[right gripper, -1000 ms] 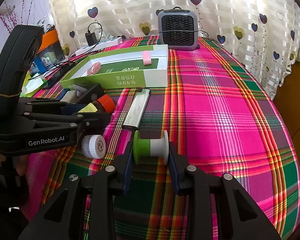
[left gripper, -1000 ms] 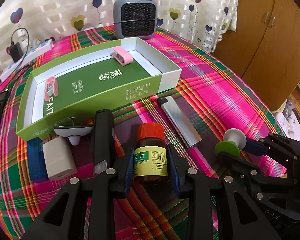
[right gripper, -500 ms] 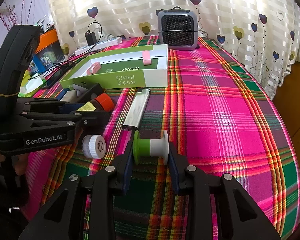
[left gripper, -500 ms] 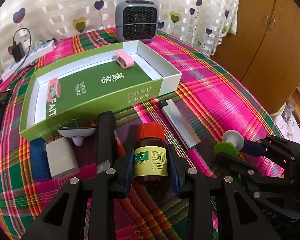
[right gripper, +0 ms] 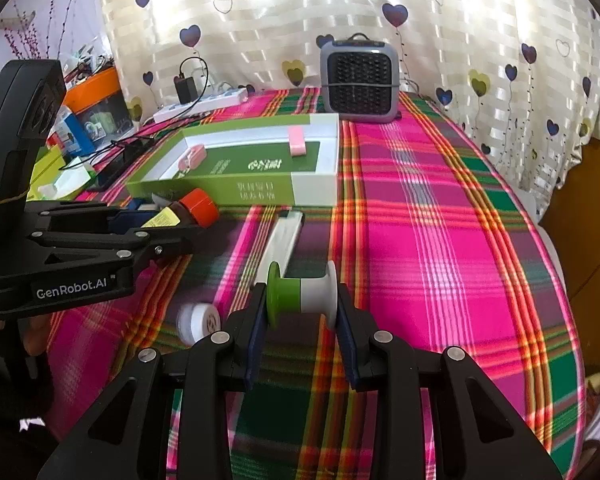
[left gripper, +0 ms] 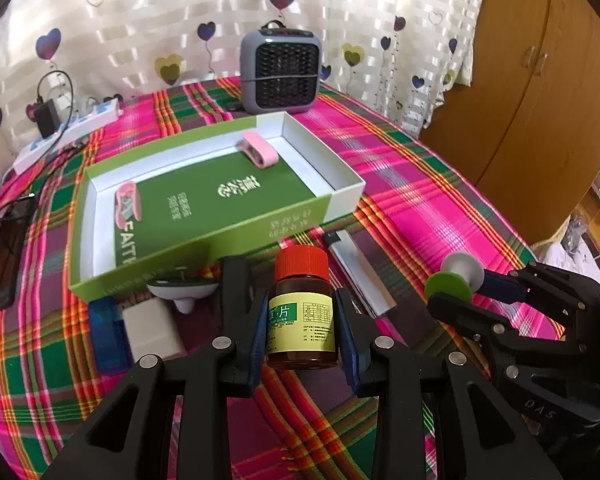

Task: Organize rigid objects
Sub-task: 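Carry the spool with the right tool while the left tool carries the bottle into the box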

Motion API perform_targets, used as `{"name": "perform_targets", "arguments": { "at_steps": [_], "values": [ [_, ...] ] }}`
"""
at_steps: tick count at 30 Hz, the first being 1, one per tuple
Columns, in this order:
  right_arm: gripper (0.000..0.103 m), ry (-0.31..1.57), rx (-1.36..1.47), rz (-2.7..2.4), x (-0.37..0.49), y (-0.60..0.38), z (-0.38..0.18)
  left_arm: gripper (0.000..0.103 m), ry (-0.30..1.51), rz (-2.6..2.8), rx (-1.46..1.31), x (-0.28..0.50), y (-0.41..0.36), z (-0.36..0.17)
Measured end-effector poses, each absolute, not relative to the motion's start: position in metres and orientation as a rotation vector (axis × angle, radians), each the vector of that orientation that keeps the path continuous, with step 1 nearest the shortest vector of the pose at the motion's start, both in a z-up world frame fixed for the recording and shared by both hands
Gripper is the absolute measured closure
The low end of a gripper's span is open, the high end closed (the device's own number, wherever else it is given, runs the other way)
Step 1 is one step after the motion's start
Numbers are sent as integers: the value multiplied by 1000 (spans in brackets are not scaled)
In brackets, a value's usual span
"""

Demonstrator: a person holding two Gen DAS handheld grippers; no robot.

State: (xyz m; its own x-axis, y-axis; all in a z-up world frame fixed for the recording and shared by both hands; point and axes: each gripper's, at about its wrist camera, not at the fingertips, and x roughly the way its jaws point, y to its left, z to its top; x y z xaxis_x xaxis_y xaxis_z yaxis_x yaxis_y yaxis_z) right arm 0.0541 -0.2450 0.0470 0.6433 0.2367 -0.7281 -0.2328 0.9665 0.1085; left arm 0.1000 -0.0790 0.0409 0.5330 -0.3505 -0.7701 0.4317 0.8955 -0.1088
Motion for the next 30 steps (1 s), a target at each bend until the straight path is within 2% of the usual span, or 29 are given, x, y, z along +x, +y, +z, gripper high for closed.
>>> {"name": "perform_targets", "arguments": {
  "at_steps": [18, 30],
  "values": [
    [70, 779, -36, 322, 104, -234, 81, 73, 861, -395, 59, 144, -48, 66],
    [70, 813, -61, 376, 153, -217, 79, 72, 883, -335, 18, 192, -29, 62]
  ]
}}
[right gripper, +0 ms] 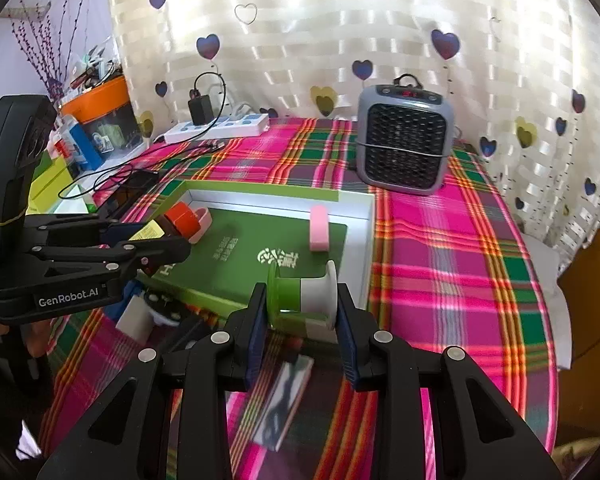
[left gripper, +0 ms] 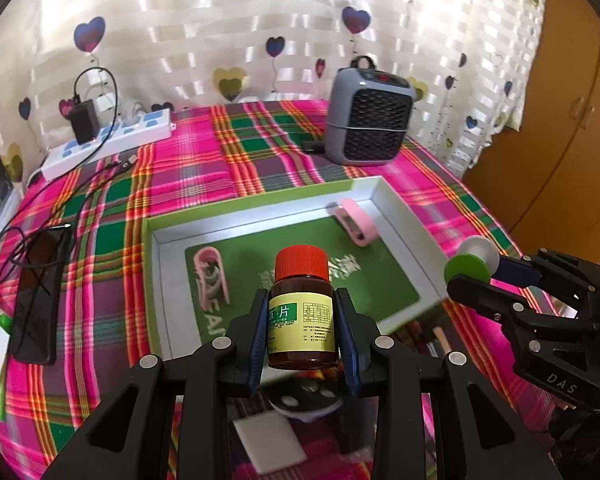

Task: Organize rigid objects
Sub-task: 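Carry the spool with the right tool while the left tool carries the bottle into the box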

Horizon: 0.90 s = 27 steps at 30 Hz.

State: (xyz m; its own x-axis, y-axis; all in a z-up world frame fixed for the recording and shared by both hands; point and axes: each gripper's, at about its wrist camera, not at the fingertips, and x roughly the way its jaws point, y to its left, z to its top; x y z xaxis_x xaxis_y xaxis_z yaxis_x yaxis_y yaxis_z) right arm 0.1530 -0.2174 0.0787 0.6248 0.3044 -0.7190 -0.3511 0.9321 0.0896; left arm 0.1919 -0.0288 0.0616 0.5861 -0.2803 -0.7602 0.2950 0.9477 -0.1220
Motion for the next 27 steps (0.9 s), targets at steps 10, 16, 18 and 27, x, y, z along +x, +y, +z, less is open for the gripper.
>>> {"name": "perform_targets", "arguments": {
  "at_steps": [10, 16, 18, 27],
  "values": [
    [70, 836, -106, 425, 204, -194, 62, 72, 910, -285, 15, 224, -21, 45],
    [70, 851, -113, 443, 226, -182, 52, 72, 926, -267, 21, 235, -18, 35],
    [70, 855, -118, 447, 233, -179, 50, 72, 927, -264, 19, 238, -17, 33],
    [70, 856, -162, 482, 250, -163, 45, 72, 929, -248, 32, 243, -15, 28]
  ]
}}
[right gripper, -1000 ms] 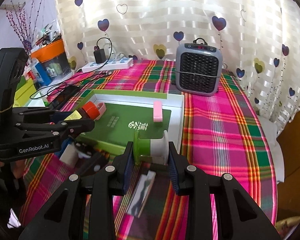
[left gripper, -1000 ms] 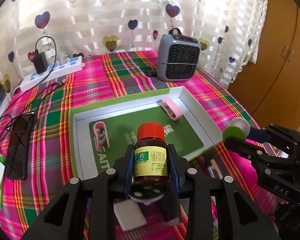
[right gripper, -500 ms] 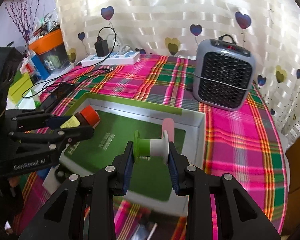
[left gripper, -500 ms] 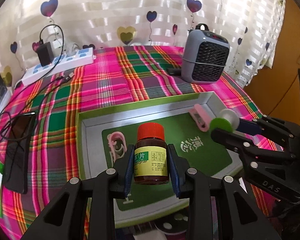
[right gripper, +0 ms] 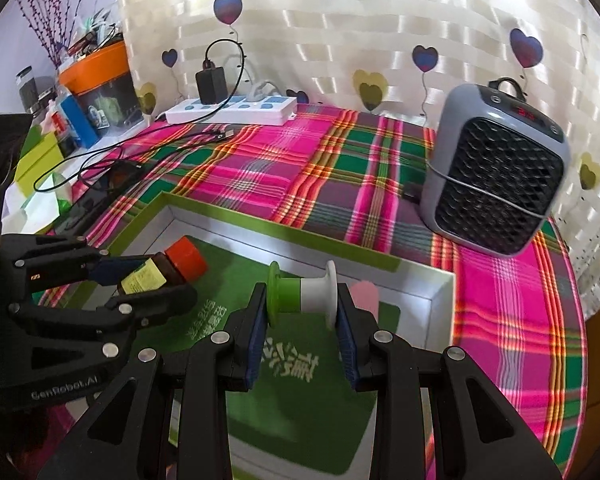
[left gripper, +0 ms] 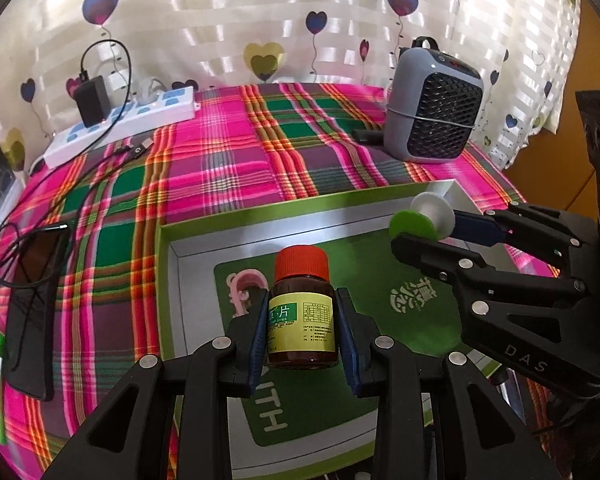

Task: Organize rigid objects
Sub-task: 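Carry the spool with the right tool while the left tool carries the bottle into the box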

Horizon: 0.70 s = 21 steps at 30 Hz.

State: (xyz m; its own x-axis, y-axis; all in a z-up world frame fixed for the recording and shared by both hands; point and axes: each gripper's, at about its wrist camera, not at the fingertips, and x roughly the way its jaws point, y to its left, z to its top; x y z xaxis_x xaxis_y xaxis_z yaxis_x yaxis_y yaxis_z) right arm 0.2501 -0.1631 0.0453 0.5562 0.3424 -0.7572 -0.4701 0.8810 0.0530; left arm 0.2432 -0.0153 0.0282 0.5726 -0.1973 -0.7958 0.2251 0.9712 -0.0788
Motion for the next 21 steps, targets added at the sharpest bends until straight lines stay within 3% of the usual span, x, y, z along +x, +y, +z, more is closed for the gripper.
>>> {"name": "perform_targets", "arguments": {
  "at_steps": [21],
  "values": [
    [70, 917, -229, 505, 267, -146, 23, 72, 932, -237, 53, 246, -17, 23]
  ]
}}
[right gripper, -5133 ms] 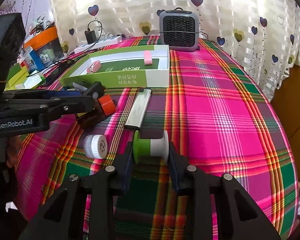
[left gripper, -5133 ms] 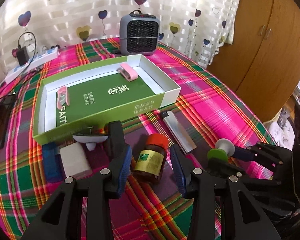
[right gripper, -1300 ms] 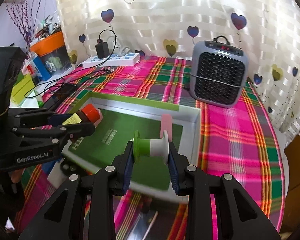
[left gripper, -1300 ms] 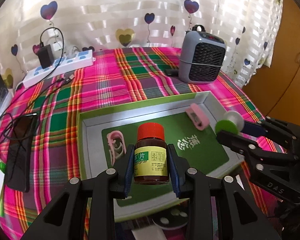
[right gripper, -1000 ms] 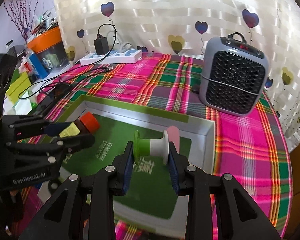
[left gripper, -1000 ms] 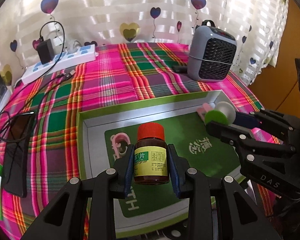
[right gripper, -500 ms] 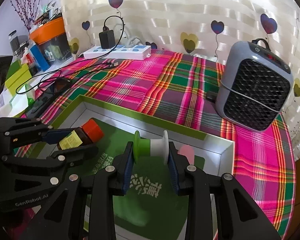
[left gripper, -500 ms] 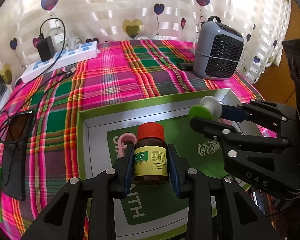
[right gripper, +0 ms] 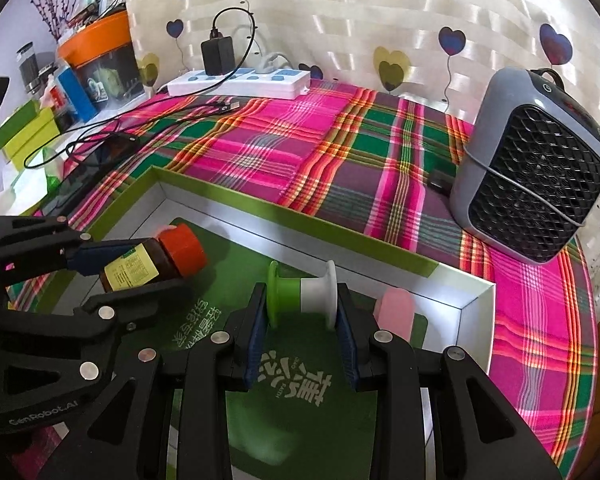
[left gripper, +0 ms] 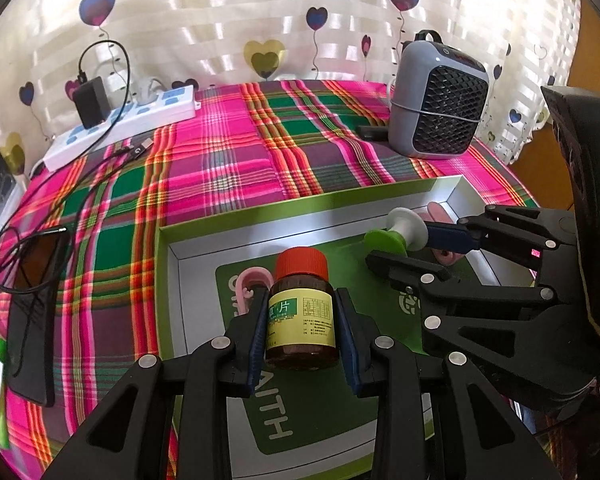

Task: Organize rigid objects
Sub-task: 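Carry the spool with the right tool while the left tool carries the bottle into the box, then lower the bottle and spool onto the box floor and open both tools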

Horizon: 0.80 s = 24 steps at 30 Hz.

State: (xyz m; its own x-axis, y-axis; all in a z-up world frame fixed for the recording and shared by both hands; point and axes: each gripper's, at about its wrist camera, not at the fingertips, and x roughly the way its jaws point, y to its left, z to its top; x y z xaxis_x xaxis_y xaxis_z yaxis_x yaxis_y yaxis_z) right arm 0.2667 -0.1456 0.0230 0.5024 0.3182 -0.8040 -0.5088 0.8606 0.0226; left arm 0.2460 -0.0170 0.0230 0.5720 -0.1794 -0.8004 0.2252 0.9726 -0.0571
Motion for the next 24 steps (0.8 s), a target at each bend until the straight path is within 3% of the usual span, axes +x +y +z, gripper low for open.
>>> {"name": "perform_targets", "arguments": {
  "at_steps": [24],
  "values": [
    [69, 915, -248, 480, 266, -146, 24, 66, 932, -227, 60, 245, -17, 22]
  ]
}}
